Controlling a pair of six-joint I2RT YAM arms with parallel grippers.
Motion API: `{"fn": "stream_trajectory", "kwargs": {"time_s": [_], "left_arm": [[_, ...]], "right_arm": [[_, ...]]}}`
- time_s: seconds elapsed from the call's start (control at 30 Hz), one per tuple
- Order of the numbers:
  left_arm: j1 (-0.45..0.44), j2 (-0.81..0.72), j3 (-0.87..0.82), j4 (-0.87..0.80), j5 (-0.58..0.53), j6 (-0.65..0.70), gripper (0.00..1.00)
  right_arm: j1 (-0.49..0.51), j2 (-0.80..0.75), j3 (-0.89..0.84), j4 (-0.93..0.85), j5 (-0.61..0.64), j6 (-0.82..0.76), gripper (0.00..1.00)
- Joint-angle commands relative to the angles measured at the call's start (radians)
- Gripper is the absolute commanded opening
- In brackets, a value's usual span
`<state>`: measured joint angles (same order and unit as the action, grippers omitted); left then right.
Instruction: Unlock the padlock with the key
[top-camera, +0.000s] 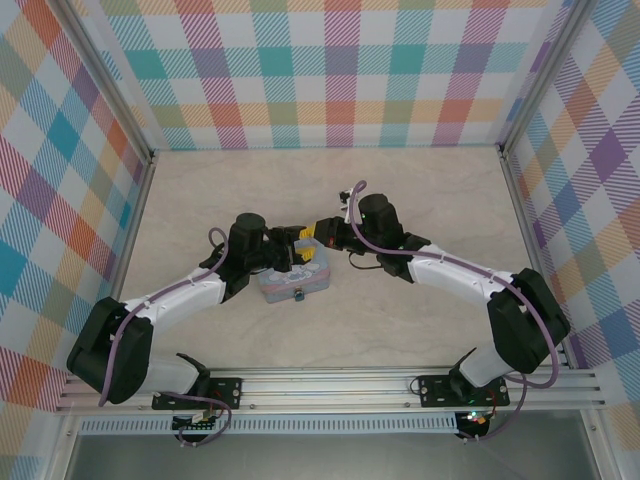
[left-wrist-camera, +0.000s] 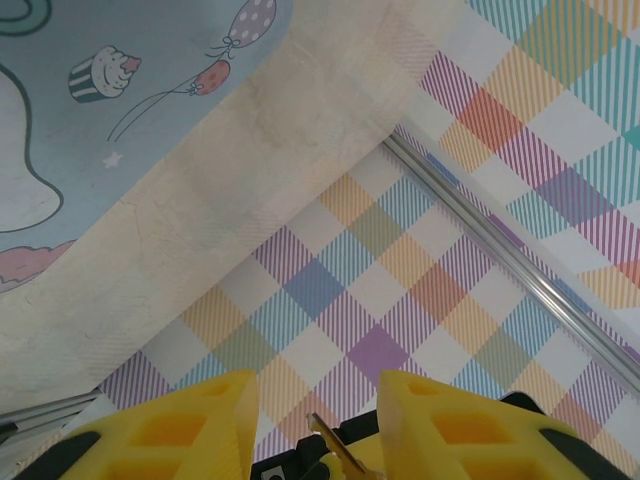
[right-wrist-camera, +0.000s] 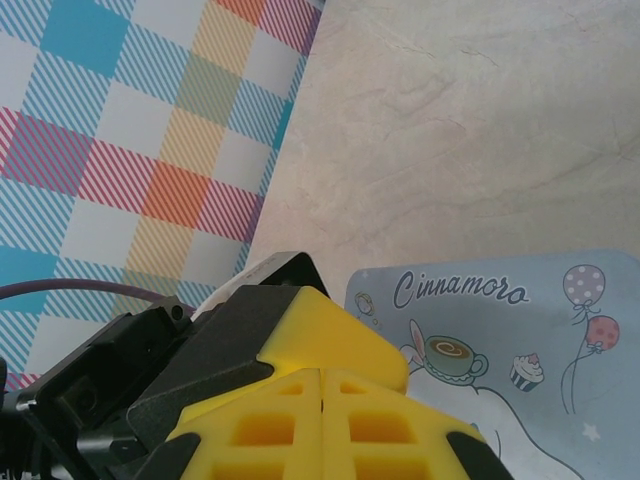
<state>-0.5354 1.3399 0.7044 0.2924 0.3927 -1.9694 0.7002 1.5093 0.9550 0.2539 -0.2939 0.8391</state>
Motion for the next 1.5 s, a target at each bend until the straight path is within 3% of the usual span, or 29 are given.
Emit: {"fn": "stream_trajectory", "kwargs": {"time_s": [0.0,0.7,1.47], "left_arm": [[-0.008,0.002,-0.009,0.050,0.024,-0.113,0.35],[-0.008,-0.006,-0.026,0.049,0.013,-0.129,0.37],[-0.008,-0.009,-0.029,0.056,0.007,-0.125,0.22]], "right_arm": [[0.017,-0.001,-0.007,0.067,-0.038,0.016,0.00],[0.022,-0.041,-0.065,0.061,-0.028,0.025,0.00],[0.022,-0.087,-0.099,0.036,-0.002,0.026,0.00]]}}
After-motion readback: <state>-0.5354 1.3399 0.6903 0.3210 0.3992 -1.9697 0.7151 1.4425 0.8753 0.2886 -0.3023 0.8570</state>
